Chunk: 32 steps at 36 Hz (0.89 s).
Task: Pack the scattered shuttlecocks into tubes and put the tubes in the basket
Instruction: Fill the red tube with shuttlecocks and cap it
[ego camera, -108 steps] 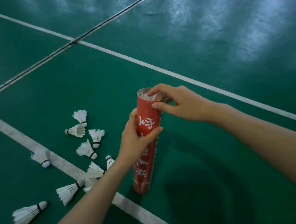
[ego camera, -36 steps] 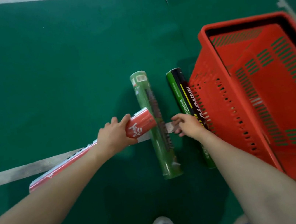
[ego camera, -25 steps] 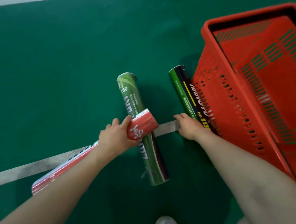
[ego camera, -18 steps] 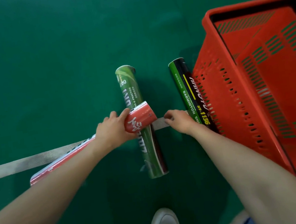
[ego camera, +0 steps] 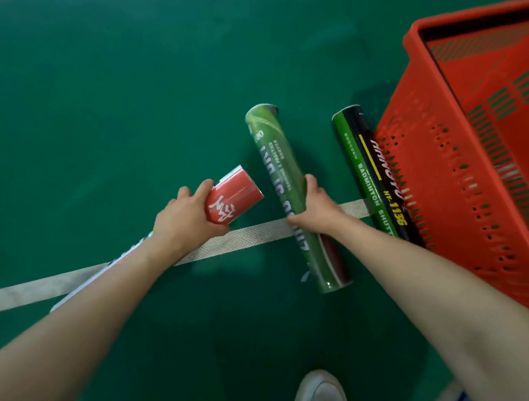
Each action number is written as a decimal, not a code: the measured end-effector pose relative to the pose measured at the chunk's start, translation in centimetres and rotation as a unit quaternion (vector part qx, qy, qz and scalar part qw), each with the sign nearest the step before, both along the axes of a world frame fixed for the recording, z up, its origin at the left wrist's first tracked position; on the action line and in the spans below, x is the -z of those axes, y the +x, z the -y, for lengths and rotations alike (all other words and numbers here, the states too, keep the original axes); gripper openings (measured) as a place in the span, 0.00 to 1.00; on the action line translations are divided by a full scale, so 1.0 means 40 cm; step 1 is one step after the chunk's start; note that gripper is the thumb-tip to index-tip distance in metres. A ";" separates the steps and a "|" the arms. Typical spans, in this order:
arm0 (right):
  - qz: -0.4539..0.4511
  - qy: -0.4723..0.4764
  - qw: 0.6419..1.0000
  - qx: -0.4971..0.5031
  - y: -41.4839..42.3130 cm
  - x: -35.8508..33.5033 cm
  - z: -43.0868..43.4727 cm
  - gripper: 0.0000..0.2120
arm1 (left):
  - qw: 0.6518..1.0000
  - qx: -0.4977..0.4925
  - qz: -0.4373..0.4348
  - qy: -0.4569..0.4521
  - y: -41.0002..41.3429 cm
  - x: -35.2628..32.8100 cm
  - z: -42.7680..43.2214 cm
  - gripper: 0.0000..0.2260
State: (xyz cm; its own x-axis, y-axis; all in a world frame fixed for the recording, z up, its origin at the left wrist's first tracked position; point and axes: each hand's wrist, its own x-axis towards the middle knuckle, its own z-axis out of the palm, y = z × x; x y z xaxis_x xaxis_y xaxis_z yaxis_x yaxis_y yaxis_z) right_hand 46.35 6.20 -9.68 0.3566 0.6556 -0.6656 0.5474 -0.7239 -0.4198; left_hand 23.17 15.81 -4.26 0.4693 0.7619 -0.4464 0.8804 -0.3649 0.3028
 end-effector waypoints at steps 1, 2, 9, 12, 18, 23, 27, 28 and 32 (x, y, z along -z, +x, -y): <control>0.012 -0.013 1.000 -0.023 0.016 -0.005 -0.002 0.51 | 1.000 -0.002 0.001 0.001 -0.004 -0.001 -0.003 0.38; 0.014 -0.028 0.999 -0.037 0.027 -0.011 -0.005 0.52 | 1.000 -0.003 0.003 0.003 -0.007 -0.002 -0.007 0.38; 0.132 0.191 0.970 -0.075 -0.060 -0.065 -0.081 0.27 | 1.000 -0.009 0.002 0.006 -0.021 -0.014 -0.038 0.39; -0.072 0.236 0.969 0.011 -0.154 -0.117 -0.163 0.18 | 1.000 -0.026 0.005 0.005 -0.041 -0.028 -0.057 0.39; -0.238 0.198 0.950 0.029 -0.292 -0.158 -0.299 0.15 | 0.996 -0.087 0.001 0.012 -0.115 -0.045 -0.093 0.42; -0.213 0.201 0.956 0.009 -0.401 -0.158 -0.387 0.11 | 0.990 -0.142 0.014 -0.001 -0.214 -0.048 -0.117 0.44; -0.217 0.213 0.952 -0.029 -0.521 -0.167 -0.439 0.09 | 0.983 -0.174 0.045 -0.026 -0.341 -0.053 -0.126 0.50; -0.225 0.211 0.950 -0.039 -0.555 -0.167 -0.451 0.10 | 0.983 -0.177 0.044 -0.028 -0.375 -0.053 -0.125 0.50; -0.239 0.190 0.946 -0.109 -0.701 -0.161 -0.493 0.12 | 0.970 -0.230 0.057 -0.047 -0.508 -0.055 -0.112 0.49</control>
